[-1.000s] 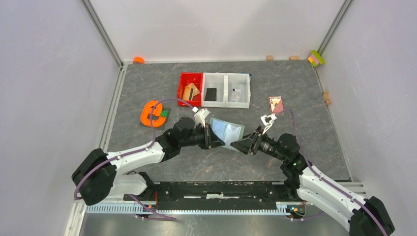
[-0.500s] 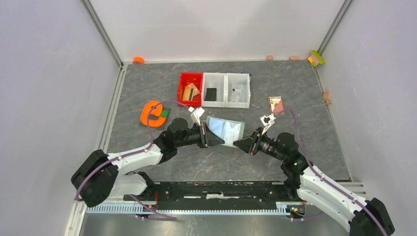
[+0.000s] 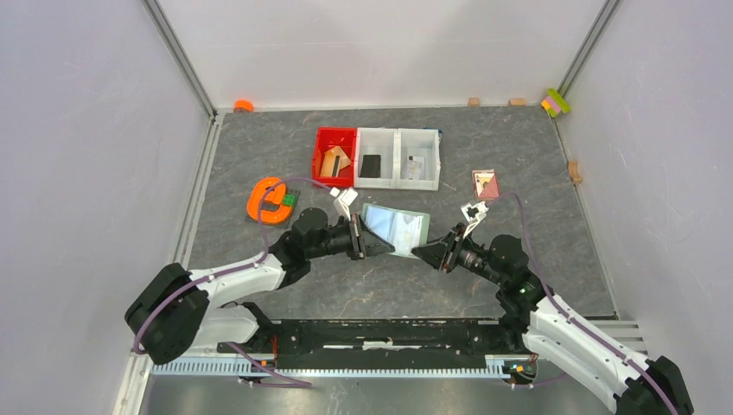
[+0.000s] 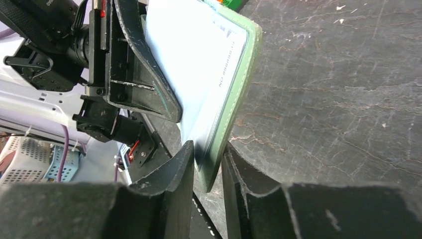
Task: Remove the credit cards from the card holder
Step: Remove the credit card from the card holder.
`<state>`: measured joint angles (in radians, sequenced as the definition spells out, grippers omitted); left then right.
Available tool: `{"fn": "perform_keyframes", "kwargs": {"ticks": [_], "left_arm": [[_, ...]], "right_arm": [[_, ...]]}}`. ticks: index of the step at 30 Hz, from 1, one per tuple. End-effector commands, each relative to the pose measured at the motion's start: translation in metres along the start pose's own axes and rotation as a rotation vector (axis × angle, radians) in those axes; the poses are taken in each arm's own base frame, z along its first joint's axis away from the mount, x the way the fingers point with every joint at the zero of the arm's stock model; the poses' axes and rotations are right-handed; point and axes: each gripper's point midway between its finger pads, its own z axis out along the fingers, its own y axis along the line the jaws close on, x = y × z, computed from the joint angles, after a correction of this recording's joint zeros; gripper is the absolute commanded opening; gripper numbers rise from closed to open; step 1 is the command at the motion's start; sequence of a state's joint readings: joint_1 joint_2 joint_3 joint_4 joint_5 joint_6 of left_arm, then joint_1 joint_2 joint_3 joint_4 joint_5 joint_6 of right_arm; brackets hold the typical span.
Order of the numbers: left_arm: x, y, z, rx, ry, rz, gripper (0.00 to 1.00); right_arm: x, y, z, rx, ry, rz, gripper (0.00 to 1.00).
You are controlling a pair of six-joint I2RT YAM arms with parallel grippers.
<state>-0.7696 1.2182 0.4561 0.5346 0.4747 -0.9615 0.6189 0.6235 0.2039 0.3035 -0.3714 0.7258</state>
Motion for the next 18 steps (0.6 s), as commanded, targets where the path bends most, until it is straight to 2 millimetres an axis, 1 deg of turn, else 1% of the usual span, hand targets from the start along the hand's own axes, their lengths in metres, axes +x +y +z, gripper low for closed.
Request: {"fn": "perform_keyframes", "kwargs": {"ticks": [1,6,13,15,18], "left_arm": [[-0.010,-0.020,-0.004,0.077,-0.034,0.013,0.02],[-0.010,-0.020,-0.004,0.080,-0.032,0.009,0.02],[-0.010,-0.021,-0.004,0.085,-0.032,0.009,0.02],[-0.009,-0.023,-0.004,0.097,-0.027,0.011,0.02],[-0.008,-0.033,-0.003,0.153,-0.002,0.012,0.02]], "right_arm": [[-0.019,0.001,-0.001,0.025,-0.054,-0.043,0.31],[-0.020,-0.003,-0.003,0.045,-0.055,-0.053,0.31],[-0.023,-0.004,-0.005,0.052,-0.077,-0.059,0.25],[-0.023,0.000,-0.004,0.022,-0.073,-0.061,0.22],[-0.020,0.011,-0.002,-0.042,-0.055,-0.055,0.22]]}}
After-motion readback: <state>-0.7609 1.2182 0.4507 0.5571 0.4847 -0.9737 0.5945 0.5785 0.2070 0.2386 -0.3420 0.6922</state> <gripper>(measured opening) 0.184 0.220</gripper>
